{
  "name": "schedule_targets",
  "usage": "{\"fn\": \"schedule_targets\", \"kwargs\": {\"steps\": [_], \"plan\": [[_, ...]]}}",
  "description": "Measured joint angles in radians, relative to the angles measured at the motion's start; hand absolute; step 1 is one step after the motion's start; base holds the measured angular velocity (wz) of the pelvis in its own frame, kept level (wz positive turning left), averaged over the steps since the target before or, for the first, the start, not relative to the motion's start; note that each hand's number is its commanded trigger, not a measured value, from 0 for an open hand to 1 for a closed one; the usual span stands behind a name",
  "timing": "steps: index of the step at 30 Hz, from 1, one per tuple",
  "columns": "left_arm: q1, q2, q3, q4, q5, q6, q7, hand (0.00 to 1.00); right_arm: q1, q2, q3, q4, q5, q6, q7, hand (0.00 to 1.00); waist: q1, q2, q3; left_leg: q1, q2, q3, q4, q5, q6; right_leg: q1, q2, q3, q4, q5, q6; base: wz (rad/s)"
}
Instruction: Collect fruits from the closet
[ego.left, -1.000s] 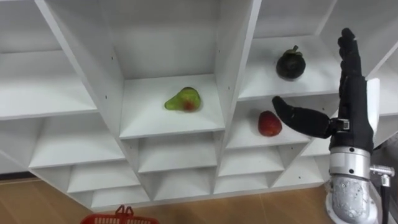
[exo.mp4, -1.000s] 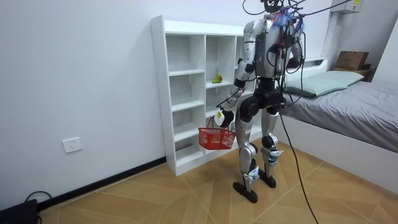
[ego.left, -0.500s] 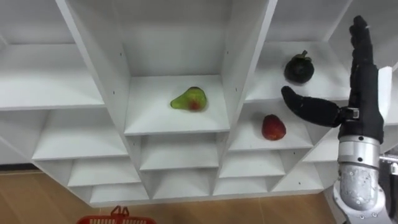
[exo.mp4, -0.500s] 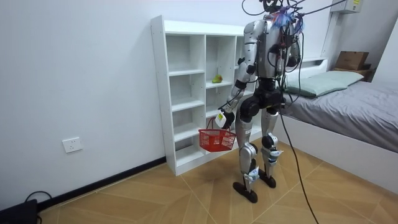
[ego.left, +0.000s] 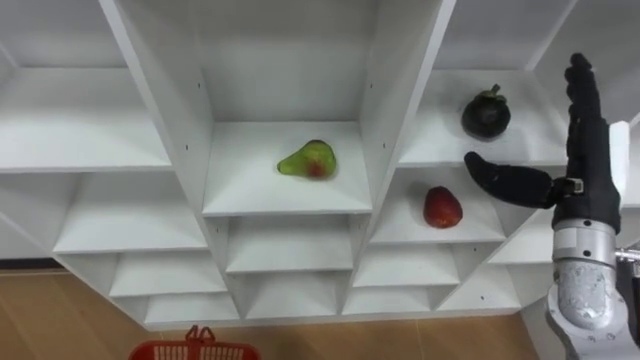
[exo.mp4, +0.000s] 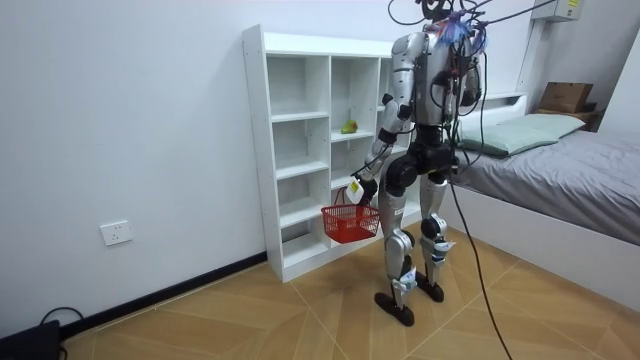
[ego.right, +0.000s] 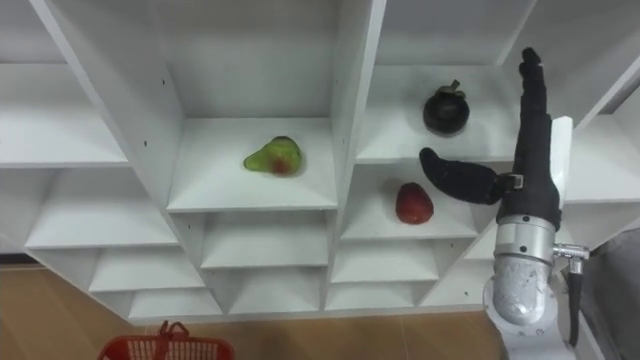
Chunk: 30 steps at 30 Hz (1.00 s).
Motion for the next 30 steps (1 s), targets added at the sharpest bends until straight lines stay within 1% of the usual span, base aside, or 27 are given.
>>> {"fn": "schedule_targets", "kwargs": {"steps": [4,7,9,11,19,24,26,28,30], "plan": [[0.003,0.0,0.001,-0.005,-0.001,0.0,0.002,1.0,-0.007,0.0,0.0,0.004,-0.003,0.0,0.001,0.0,0.0,-0.001,0.0008,0.002,0.0,-0.003,0.0,0.0,0.0,0.004,-0.001,-0.005,0.0,0.0,0.0,0.01],[0.004,0.0,0.0,-0.004,-0.001,0.0,0.006,1.0,-0.036,0.0,-0.001,0.051,0.014,0.0,0.004,0.0,-0.003,-0.003,0.0019,0.003,0.0,-0.008,0.0,0.0,0.0,0.0,-0.002,-0.012,-0.003,0.0,0.0,0.04],[0.004,-0.001,0.0,-0.004,-0.001,0.0,0.008,1.0,-0.058,0.0,-0.008,0.089,0.029,0.002,0.015,0.0,-0.003,-0.004,0.0012,0.003,-0.001,-0.008,0.0,0.0,0.0,0.0,-0.002,-0.012,-0.003,0.0,0.0,0.02],[0.005,-0.001,0.002,-0.004,-0.001,0.0,0.009,1.0,-0.073,0.0,-0.019,0.11,0.039,0.005,0.022,0.0,-0.002,-0.004,0.0012,0.002,-0.001,-0.018,0.0,0.0,0.0,0.0,-0.002,-0.016,-0.003,0.0,0.0,0.04],[0.004,-0.005,0.005,-0.005,0.01,0.0,0.025,1.0,-0.098,0.0,-0.021,0.127,0.039,0.009,0.036,0.0,-0.001,-0.004,0.0008,0.0,-0.001,-0.02,0.0,0.0,0.0,0.0,-0.002,-0.019,-0.003,0.0,0.0,0.0],[0.004,-0.004,0.008,-0.005,0.012,0.001,0.032,1.0,-0.099,0.0,-0.021,0.131,0.039,0.011,0.037,0.0,-0.001,-0.004,0.0006,-0.001,-0.001,-0.021,0.0,0.0,0.0,0.0,-0.002,-0.02,-0.003,0.0,0.0,0.0],[0.004,-0.005,0.009,-0.005,0.015,0.002,0.035,1.0,-0.103,0.0,-0.021,0.152,0.039,0.014,0.041,0.0,-0.001,-0.005,0.0,-0.001,-0.001,-0.021,0.0,0.0,0.0,0.0,-0.003,-0.02,-0.002,0.0,0.0,0.0],[0.004,-0.005,0.013,-0.002,0.019,0.004,0.043,1.0,-0.108,0.0,-0.021,0.161,0.039,0.027,0.048,0.0,0.001,-0.006,-0.0003,-0.001,-0.001,-0.021,0.0,0.0,0.0,0.0,-0.003,-0.02,-0.002,0.0,0.0,0.0],[0.004,-0.005,0.021,0.0,0.018,0.008,0.046,1.0,-0.111,0.0,-0.021,0.161,0.039,0.029,0.06,0.0,0.001,-0.005,-0.0004,0.0,-0.001,-0.021,0.001,0.0,0.0,0.0,-0.003,-0.02,-0.001,0.0,0.0,0.0]]}}
